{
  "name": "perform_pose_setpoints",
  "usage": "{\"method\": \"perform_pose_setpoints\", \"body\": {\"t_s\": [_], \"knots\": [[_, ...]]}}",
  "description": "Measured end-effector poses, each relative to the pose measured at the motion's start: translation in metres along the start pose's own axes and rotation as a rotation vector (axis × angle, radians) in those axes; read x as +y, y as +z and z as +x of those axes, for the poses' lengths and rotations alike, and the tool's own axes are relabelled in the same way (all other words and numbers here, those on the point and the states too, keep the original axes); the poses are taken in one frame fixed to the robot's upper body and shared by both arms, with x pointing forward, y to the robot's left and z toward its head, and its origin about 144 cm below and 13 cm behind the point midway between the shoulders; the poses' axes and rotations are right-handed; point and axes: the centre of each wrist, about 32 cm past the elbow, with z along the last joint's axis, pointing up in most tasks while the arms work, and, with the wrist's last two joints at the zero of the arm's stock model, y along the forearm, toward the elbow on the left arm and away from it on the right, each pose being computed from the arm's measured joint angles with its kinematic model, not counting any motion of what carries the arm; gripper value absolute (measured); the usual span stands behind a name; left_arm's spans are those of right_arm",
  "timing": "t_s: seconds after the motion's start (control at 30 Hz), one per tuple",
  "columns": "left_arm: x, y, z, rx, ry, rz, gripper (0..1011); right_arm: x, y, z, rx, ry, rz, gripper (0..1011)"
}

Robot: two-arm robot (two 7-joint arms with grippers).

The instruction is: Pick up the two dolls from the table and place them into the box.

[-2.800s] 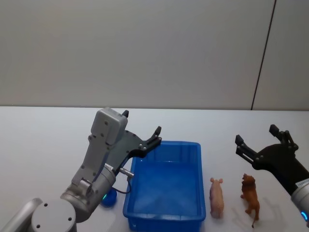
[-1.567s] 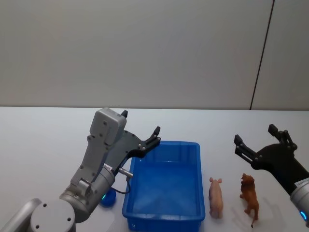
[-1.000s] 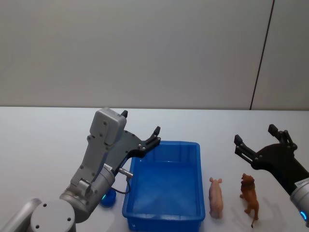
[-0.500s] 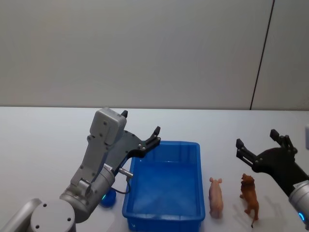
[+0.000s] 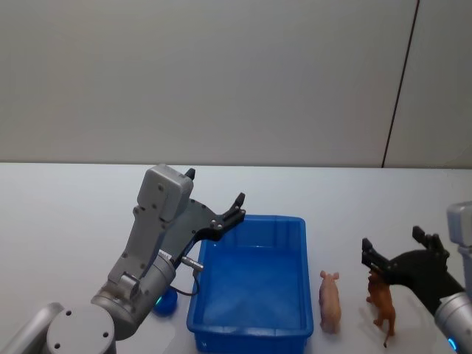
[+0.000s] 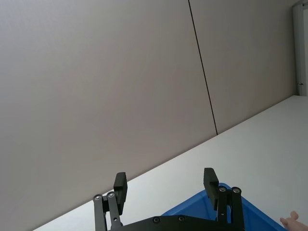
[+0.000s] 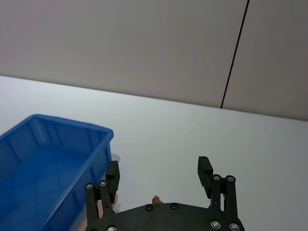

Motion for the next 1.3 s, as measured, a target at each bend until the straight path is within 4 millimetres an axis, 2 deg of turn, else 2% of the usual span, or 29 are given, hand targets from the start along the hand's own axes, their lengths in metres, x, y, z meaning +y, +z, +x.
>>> {"method": "perform_pose_setpoints", "body": {"t_s": [1.0, 1.13, 1.3], "knots": [[0.000, 0.000, 0.000, 0.000, 0.000, 0.000, 1001, 0.000, -0.036, -0.014, 0.055, -0.042, -0.221, 997], [0.000, 0.000, 0.000, 0.000, 0.000, 0.000, 1001, 0.001, -0.039, -0.015, 0.062, -0.046, -0.238, 923], [0.000, 0.000, 0.000, 0.000, 0.000, 0.000, 1001, 0.002, -0.043, -0.016, 0.073, -0.051, -0.263, 767]]}}
